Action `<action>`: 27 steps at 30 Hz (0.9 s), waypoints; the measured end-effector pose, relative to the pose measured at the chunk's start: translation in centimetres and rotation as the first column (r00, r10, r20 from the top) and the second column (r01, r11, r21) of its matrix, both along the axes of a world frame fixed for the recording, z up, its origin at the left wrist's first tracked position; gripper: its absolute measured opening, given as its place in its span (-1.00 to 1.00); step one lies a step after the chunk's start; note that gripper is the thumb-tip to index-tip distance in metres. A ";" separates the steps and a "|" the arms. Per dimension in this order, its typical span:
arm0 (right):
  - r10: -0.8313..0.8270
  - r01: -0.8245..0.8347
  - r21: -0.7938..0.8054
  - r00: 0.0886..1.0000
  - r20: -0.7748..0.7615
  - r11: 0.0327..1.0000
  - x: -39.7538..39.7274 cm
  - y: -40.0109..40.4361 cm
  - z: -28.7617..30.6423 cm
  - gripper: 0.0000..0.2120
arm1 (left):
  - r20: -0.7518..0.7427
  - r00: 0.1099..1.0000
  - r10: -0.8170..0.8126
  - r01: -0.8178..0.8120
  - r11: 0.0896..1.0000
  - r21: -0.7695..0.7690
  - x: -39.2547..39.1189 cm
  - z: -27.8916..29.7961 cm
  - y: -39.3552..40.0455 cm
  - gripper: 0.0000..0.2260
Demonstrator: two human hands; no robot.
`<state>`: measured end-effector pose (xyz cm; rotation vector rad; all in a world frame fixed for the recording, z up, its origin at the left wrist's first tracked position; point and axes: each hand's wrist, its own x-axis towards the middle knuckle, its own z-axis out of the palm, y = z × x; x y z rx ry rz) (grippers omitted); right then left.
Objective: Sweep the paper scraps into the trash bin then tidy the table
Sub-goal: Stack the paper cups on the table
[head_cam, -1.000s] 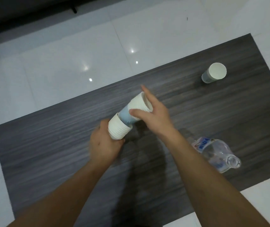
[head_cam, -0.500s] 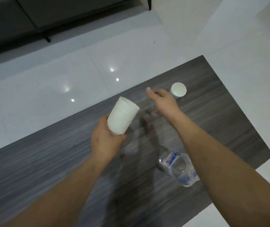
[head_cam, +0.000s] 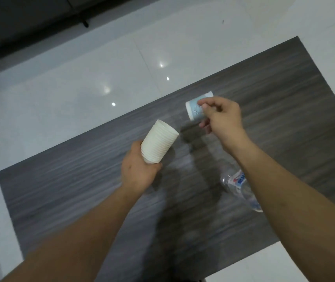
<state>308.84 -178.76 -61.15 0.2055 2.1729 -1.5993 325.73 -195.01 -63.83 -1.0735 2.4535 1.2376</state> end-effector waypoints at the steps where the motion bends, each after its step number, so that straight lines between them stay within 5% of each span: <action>1: 0.053 -0.053 -0.042 0.999 0.001 0.998 1.6 -0.9 0.7 -0.77 | -0.015 1.000 -0.019 0.019 1.000 -0.018 0.2 0.5 -0.1 -0.43; 6: 0.223 -0.218 -0.115 0.974 0.033 0.969 7.6 -3.4 1.9 -0.57 | -0.042 0.993 -0.112 0.107 0.989 -0.101 1.3 2.2 0.2 -0.48; 10: 0.336 -0.323 -0.116 0.934 0.118 0.939 10.0 -2.5 3.2 -0.84 | -0.006 0.989 -0.149 0.147 0.981 -0.130 3.4 2.3 0.7 -0.49; 13: 0.496 -0.480 -0.124 0.845 0.198 0.868 12.2 0.0 3.8 -0.55 | 0.014 0.990 -0.140 0.140 0.987 -0.079 5.4 2.4 1.9 -0.48; 15: 0.330 -0.331 -0.014 0.938 0.107 0.944 13.3 2.1 4.5 -0.46 | 0.017 0.995 -0.097 0.097 0.995 -0.012 6.1 2.7 3.0 -0.47; 17: 0.037 -0.008 0.261 0.994 -0.106 0.965 13.6 5.1 4.8 -0.53 | -0.008 0.997 -0.082 0.083 0.996 0.041 6.4 2.9 4.1 -0.46; 19: 0.087 0.141 0.605 0.939 -0.332 0.784 13.7 8.5 5.0 -0.44 | -0.046 0.994 -0.097 0.100 0.992 0.081 6.4 3.4 5.1 -0.44; 21: 0.221 0.113 0.798 0.929 -0.296 0.593 14.2 11.0 4.8 -0.30 | -0.075 0.991 -0.111 0.119 0.987 0.112 6.4 4.1 5.9 -0.42; 23: 0.189 -0.004 0.817 0.973 -0.129 0.576 15.0 12.4 4.2 -0.17 | -0.085 0.989 -0.123 0.133 0.984 0.122 6.6 4.8 6.5 -0.40; 27: 0.116 -0.055 0.659 0.992 -0.049 0.750 16.5 13.5 4.1 -0.19 | -0.116 0.978 -0.173 0.188 0.974 0.128 7.2 7.4 6.7 -0.43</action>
